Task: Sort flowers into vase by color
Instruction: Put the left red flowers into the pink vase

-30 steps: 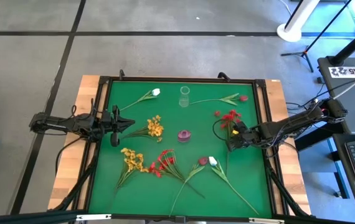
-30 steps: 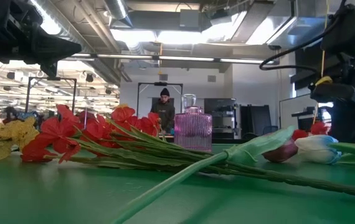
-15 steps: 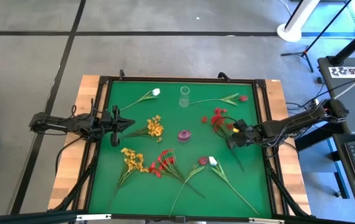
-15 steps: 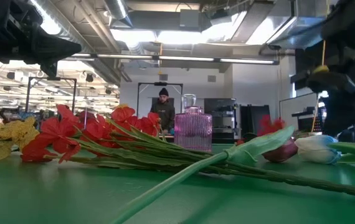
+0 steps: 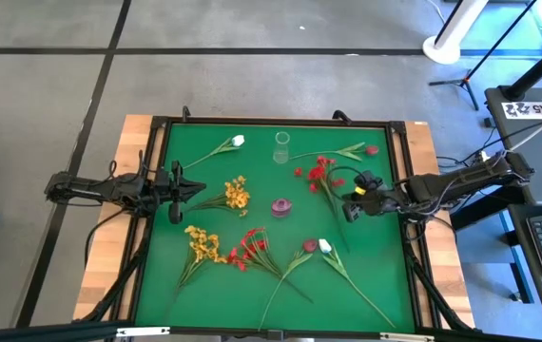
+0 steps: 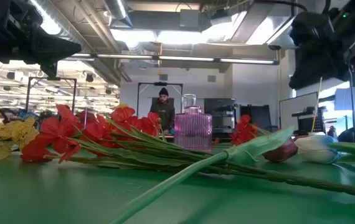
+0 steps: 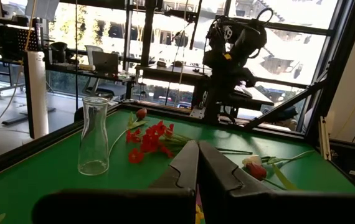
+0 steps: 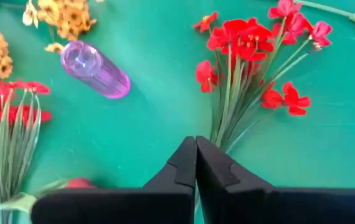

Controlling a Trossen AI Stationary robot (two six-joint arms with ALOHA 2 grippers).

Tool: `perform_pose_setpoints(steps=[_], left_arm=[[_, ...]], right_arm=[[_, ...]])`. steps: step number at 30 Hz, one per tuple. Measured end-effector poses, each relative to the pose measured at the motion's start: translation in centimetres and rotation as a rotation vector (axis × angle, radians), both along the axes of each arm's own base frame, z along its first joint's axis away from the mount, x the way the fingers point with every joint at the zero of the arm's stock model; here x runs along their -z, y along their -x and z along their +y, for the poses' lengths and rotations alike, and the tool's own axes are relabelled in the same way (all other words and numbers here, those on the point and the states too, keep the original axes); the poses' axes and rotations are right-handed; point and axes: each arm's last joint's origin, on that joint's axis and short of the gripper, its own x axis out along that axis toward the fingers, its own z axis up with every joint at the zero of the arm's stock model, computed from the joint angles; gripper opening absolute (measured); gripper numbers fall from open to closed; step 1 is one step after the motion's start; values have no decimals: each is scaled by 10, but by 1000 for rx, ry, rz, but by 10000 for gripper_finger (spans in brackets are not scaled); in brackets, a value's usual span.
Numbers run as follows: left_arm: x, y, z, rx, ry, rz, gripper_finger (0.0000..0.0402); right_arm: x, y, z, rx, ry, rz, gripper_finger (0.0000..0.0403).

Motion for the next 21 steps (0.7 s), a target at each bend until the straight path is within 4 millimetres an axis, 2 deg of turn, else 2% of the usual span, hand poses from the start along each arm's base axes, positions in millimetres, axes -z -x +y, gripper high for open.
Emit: perform_pose_setpoints(steps=[5, 15, 21], left_arm=[[0, 0, 0, 0, 0, 0, 0], [0, 0, 0, 0, 0, 0, 0], [0, 0, 0, -1, 0, 0, 0]], right_arm=[[11, -2, 1, -11, 18, 48, 37], [45, -25, 9, -74, 11, 162, 164], [71, -36, 12, -60, -1, 293, 214]])
